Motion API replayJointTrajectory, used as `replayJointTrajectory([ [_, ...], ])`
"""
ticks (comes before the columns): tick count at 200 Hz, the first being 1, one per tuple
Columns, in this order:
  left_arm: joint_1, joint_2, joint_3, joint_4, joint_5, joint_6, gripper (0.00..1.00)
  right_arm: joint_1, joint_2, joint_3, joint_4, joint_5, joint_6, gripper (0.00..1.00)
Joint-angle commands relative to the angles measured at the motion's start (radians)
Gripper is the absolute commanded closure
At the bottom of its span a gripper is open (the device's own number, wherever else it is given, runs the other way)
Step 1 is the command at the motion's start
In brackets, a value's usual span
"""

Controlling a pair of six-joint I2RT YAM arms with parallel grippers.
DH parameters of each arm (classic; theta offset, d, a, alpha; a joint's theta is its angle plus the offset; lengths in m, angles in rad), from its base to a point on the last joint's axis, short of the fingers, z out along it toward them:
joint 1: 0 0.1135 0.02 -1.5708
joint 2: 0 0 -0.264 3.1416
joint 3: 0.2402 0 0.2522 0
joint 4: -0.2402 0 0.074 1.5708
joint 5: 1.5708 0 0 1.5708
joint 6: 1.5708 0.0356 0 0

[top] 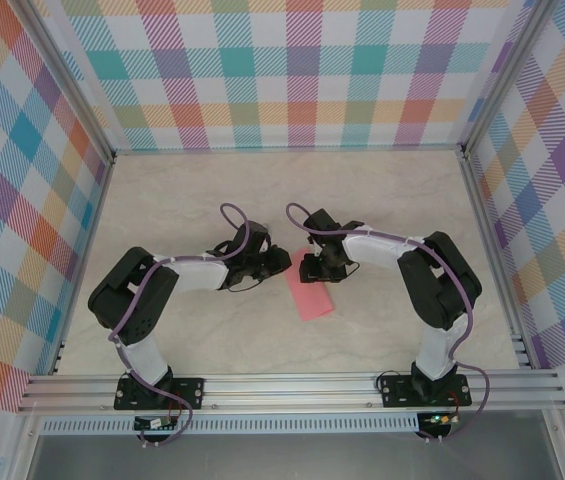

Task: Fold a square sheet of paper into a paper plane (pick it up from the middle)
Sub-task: Hold the square sheet of paper at the center of the table.

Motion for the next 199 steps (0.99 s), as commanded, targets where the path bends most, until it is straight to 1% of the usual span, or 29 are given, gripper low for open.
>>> replayJointTrajectory([
  [1,-0.009,0.022,0.028,0.016,0.030,0.006,0.80,0.002,0.105,-0.038,0.024,0.013,-0.012,0.52],
  [57,-0.010,0.069,0.060,0.005,0.077,0.007,0.82,0.002,0.115,-0.036,0.023,0.012,-0.014,0.52],
  [98,-0.018,0.094,0.075,-0.029,0.077,0.017,0.83,0.003,0.116,-0.037,0.025,0.009,-0.010,0.52],
  [135,-0.025,0.109,0.081,-0.077,0.063,0.025,0.84,0.002,0.116,-0.042,0.026,0.007,-0.008,0.52],
  [199,-0.030,0.134,0.083,-0.167,0.007,0.043,0.86,0.002,0.096,-0.037,0.021,0.003,-0.002,0.52],
])
